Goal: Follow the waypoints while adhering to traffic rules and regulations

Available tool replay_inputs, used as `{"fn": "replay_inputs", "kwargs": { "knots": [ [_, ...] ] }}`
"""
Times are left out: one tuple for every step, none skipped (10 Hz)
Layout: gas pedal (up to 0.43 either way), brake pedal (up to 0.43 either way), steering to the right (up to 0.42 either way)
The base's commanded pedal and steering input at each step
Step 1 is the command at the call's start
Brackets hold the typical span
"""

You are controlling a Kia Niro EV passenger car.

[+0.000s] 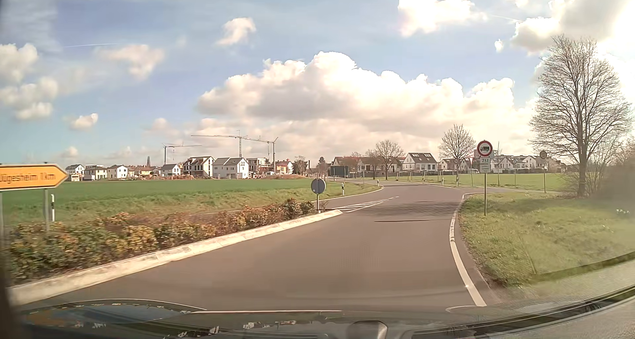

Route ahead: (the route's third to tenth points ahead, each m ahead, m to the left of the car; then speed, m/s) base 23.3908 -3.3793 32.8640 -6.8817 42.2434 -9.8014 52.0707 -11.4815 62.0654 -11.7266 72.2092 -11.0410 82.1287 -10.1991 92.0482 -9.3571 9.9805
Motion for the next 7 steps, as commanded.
{"fn": "replay_inputs", "kwargs": {
  "knots": [
    [0.248,0.000,0.087],
    [0.248,0.000,0.089],
    [0.248,0.000,0.089],
    [0.248,0.000,0.088],
    [0.248,0.000,0.089],
    [0.248,0.000,0.087],
    [0.248,0.000,0.085]
  ]
}}
